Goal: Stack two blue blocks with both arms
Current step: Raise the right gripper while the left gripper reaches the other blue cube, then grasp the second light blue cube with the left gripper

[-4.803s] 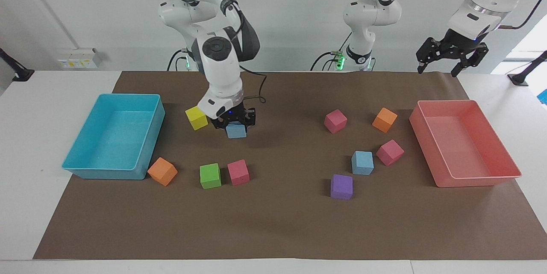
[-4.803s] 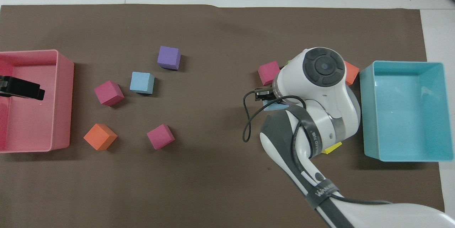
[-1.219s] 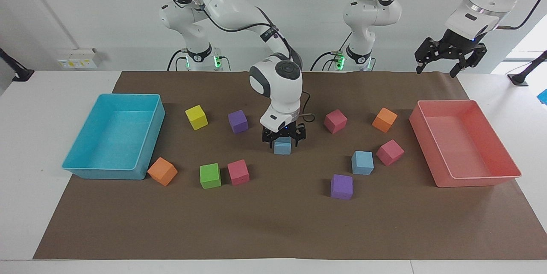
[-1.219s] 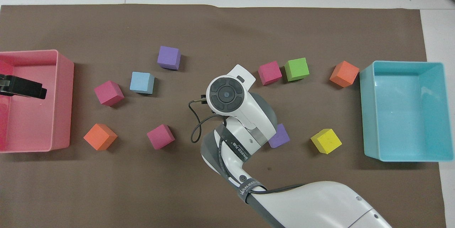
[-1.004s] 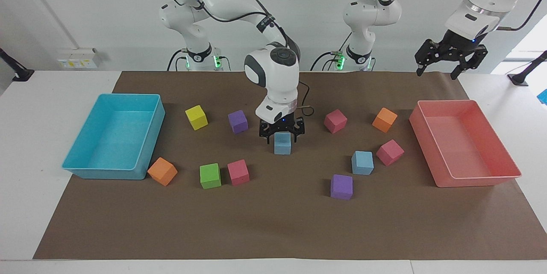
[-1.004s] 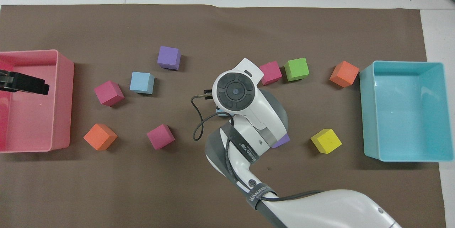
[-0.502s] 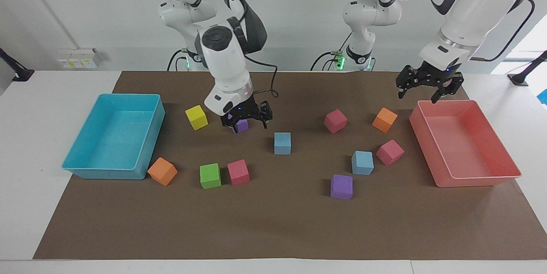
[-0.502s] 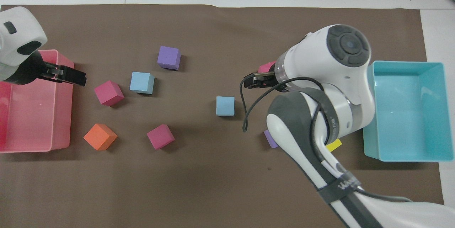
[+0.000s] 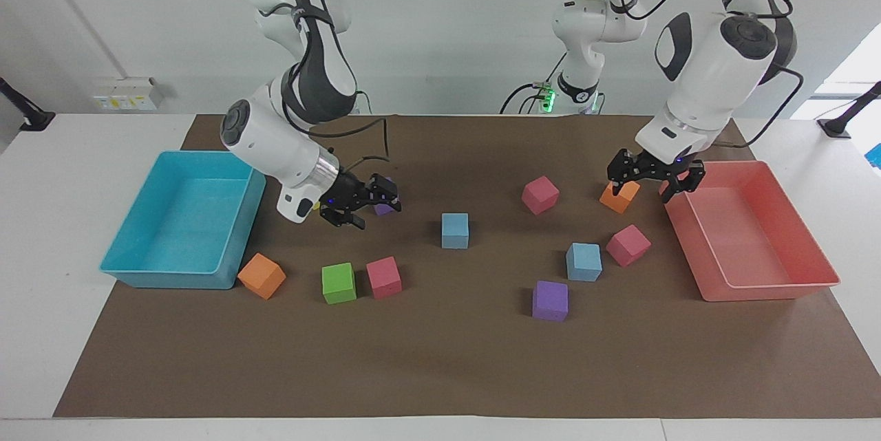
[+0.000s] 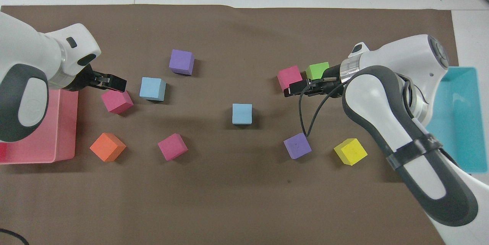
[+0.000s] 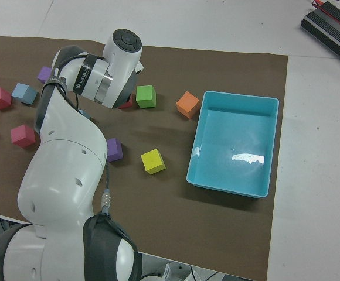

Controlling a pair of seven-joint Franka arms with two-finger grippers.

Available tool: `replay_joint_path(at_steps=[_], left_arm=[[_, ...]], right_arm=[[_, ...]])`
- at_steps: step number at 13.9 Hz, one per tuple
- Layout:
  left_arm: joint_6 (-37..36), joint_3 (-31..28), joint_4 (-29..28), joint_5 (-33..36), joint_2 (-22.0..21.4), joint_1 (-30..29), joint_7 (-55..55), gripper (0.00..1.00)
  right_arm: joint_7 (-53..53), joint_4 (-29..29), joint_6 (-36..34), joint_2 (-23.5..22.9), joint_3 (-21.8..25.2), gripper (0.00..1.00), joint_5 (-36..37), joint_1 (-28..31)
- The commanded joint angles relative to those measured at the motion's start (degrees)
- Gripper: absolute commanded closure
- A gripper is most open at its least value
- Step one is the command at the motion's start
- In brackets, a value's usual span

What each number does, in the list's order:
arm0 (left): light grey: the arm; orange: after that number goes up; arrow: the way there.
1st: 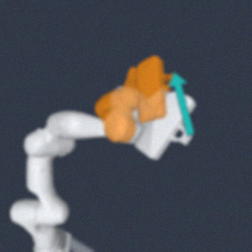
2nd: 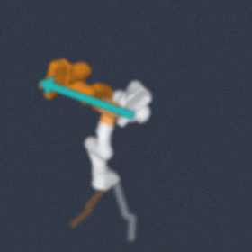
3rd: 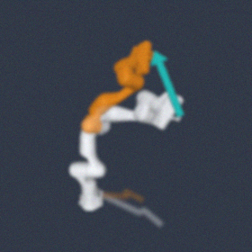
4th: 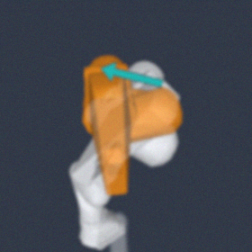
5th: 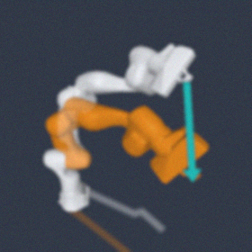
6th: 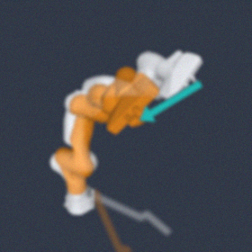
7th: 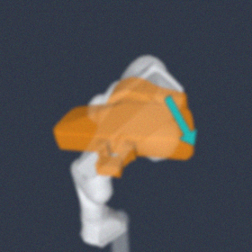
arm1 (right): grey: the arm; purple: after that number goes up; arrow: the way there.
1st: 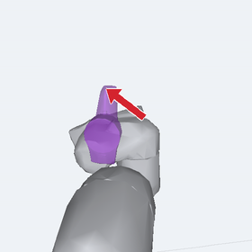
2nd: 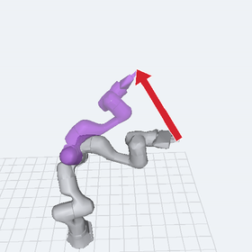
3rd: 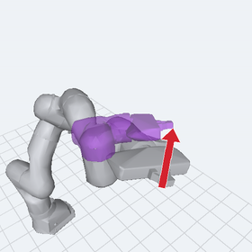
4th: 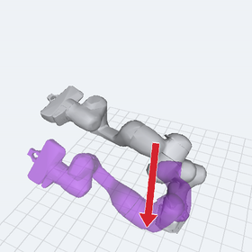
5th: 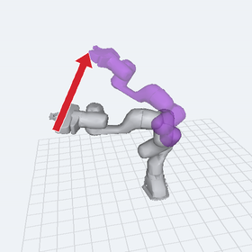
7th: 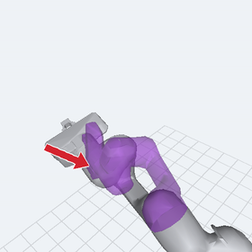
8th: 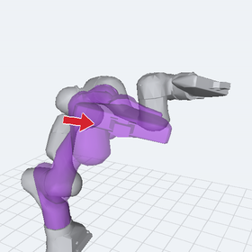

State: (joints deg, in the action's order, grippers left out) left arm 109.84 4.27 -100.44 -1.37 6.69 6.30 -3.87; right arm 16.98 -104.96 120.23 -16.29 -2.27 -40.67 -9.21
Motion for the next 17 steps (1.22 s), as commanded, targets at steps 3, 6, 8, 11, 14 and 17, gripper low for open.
replay_joint_path(at_steps=[3, 6, 8, 11, 14, 17], left_arm=[[10.2, -0.67, -1.16, 4.42, 7.53, 3.44, 7.8, 0.0], [13.02, -0.67, -1.16, 6.29, 10.78, 4.51, 10.38, 0.0], [15.65, -0.67, -1.43, 6.21, 12.55, 4.51, 10.46, 0.0], [21.79, -0.67, -4.14, 6.21, 15.0, 4.59, 13.09, 0.0], [24.81, -0.58, -4.5, 6.21, 17.57, 6.35, 19.41, 0.0], [23.23, -0.67, -5.12, 6.21, 17.13, 6.62, 19.52, 0.0]], right_arm=[[10.17, -5.33, 6.76, -2.78, -0.63, 0.67, -11.86, -0.89], [9.74, -7.8, 10.1, -3.48, -0.63, 1.0, -19.51, -3.61], [9.74, -7.98, 11.16, -4.71, -0.63, 1.0, -22.42, -4.93], [9.74, -9.38, 11.08, -5.25, -0.63, 1.0, -24.54, -5.29], [9.74, -10.44, 10.82, -5.33, -0.72, 1.0, -25.15, -5.03], [9.74, -10.88, 10.56, -5.24, -0.72, 1.0, -27.7, -4.76]])
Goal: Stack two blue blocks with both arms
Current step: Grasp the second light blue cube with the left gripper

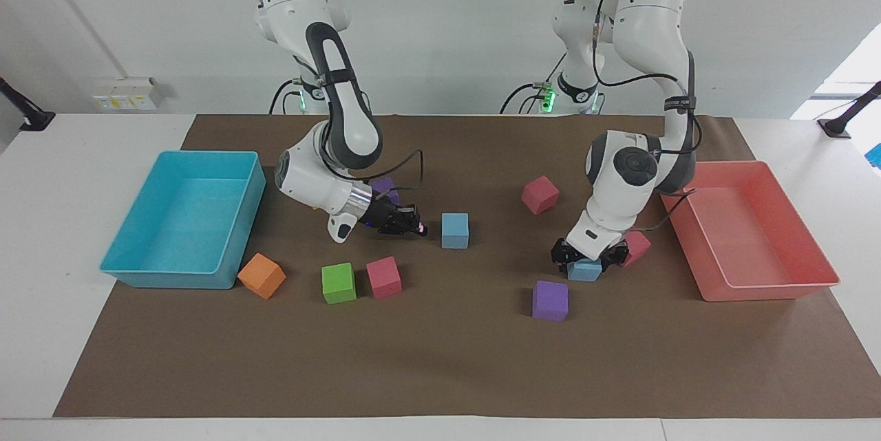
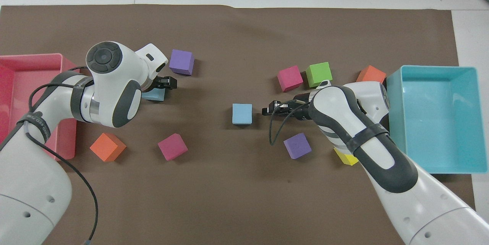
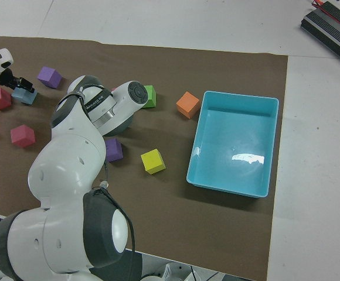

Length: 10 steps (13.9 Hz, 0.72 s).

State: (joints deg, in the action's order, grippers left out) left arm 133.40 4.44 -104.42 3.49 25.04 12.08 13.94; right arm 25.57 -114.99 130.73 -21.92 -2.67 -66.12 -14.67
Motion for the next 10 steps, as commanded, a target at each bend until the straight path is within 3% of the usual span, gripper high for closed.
replay_joint_path(at_steps=[1, 5, 7, 8, 9, 10], left_arm=[[-1.03, -0.84, -1.14, 1.35, -1.31, 0.84, 1.79, 0.0], [-1.57, -0.93, -1.49, 1.35, -1.48, 1.02, 2.14, 0.0], [-2.7, -0.93, -1.75, 1.35, -1.57, 0.49, 2.14, 0.48], [-4.1, -0.93, -1.84, 1.35, -1.83, 0.49, 2.14, 0.83], [-6.12, -0.84, -1.67, 1.26, -2.1, 0.32, 3.01, 0.98], [-6.31, -0.84, -1.49, 1.35, -2.1, 0.49, 4.33, 1.0]], right_arm=[[1.15, -0.85, 0.05, 0.38, -0.23, 1.0, -2.26, 0.6], [1.06, -1.03, 0.49, 0.38, -0.23, 1.0, -2.26, 0.34], [1.06, -1.64, 0.49, 0.56, -0.23, 1.0, -2.26, 0.25], [1.06, -1.82, 0.49, 0.65, -0.23, 1.0, -2.26, 0.25], [1.06, -1.82, 0.58, 0.65, -0.23, 1.0, -2.26, 0.25], [1.06, -1.82, 0.49, 0.65, -0.23, 1.0, -2.26, 0.25]])
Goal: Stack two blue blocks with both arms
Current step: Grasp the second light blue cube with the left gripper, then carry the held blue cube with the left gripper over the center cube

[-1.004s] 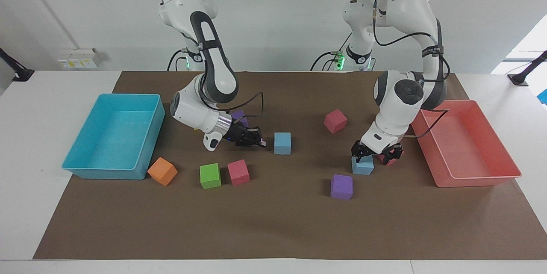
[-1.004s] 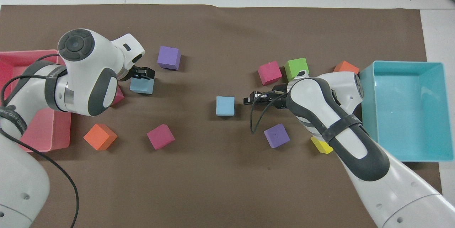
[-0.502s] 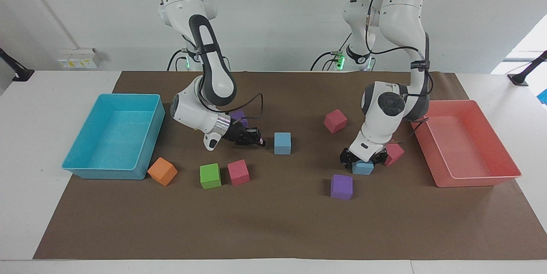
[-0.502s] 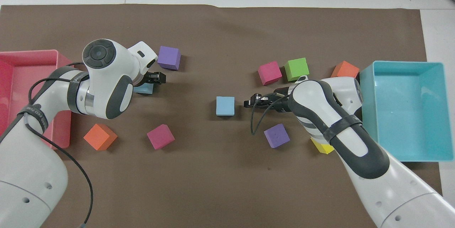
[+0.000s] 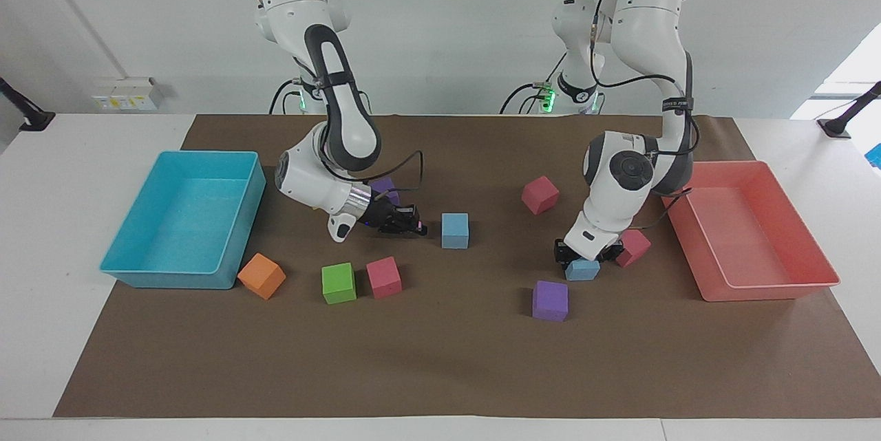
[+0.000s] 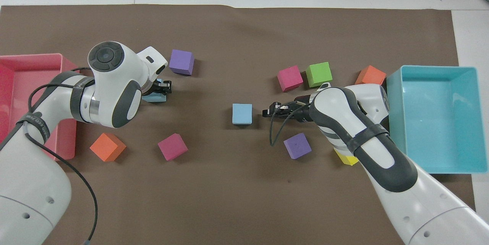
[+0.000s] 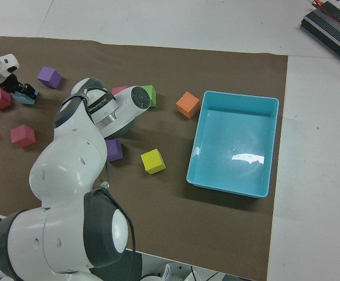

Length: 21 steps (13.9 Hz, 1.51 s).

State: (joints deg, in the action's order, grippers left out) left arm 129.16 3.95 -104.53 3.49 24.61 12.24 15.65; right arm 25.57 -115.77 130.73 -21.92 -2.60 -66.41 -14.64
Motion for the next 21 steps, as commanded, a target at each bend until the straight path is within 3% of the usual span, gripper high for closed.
replay_joint_path(at_steps=[1, 6, 11, 14, 19, 21], left_arm=[[-2.16, -0.43, -1.37, 1.35, -1.85, 0.5, 2.72, 1.0], [-8.12, -0.34, -1.03, 1.35, -8.78, 1.64, 3.68, 1.0], [-8.14, -0.25, 2.93, 0.73, -8.35, 9.8, 12.54, 1.0], [-8.14, -0.25, 8.28, -0.66, -4.85, 15.34, 19.04, 1.0], [-9.63, -0.34, 19.87, -1.91, 4.81, 21.5, 25.64, 1.0], [-10.33, -0.25, 20.6, -1.91, 5.01, 21.51, 26.01, 1.0]], right_arm=[[1.06, -1.03, 0.58, 0.65, -0.3, 1.0, -1.97, 0.23], [1.06, -1.3, 0.66, 0.73, -0.3, 1.0, -1.97, 0.23], [1.06, -1.47, 0.84, 0.82, -0.3, 1.0, -1.97, 0.14], [1.06, -1.65, 1.19, 0.82, -0.3, 1.0, -1.97, 0.14], [1.06, -1.74, 1.19, 0.91, -0.3, 1.0, -1.97, 0.14], [1.06, -1.74, 1.19, 0.91, -0.3, 1.0, -1.97, 0.14]])
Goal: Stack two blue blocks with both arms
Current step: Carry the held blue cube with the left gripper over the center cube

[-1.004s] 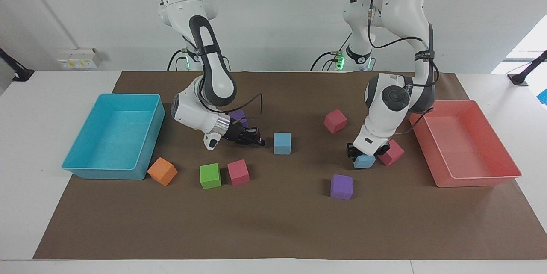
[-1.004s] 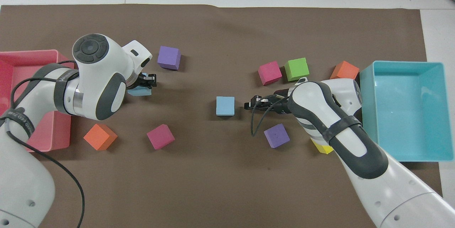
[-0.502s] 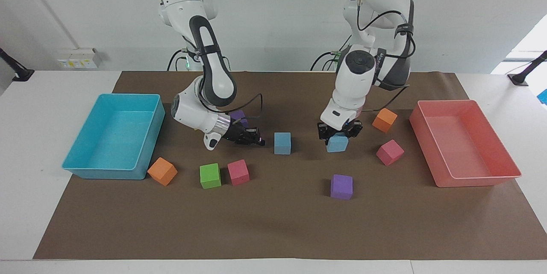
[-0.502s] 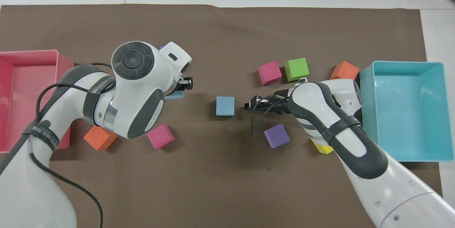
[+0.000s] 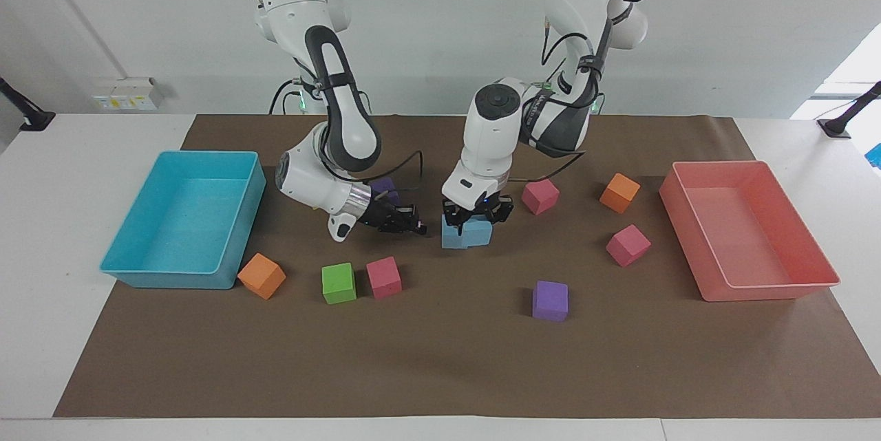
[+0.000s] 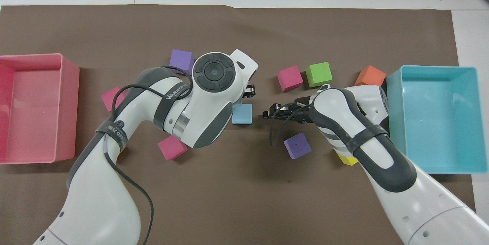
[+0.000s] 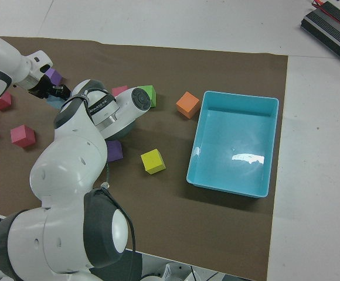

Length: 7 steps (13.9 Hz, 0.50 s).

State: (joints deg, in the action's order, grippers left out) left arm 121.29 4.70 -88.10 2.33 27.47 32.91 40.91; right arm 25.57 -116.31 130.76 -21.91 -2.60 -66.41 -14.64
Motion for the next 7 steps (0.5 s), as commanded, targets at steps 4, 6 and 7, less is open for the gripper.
replay_joint_path(at_steps=[4, 6, 7], left_arm=[[-5.09, -0.92, 3.03, -0.75, 1.45, 2.95, 0.75, 1.0], [-5.36, -0.92, 2.32, -0.83, 1.01, 4.0, 0.75, 1.0], [-5.27, -0.92, 2.32, -0.83, 1.01, 4.01, 0.75, 1.0]], right_arm=[[1.06, -1.2, 1.17, 0.91, -0.3, 1.0, -1.97, 0.14], [1.06, -1.2, 1.17, 0.91, -0.3, 1.0, -1.97, 0.14], [1.06, -1.2, 1.17, 0.91, -0.3, 1.0, -1.97, 0.14]])
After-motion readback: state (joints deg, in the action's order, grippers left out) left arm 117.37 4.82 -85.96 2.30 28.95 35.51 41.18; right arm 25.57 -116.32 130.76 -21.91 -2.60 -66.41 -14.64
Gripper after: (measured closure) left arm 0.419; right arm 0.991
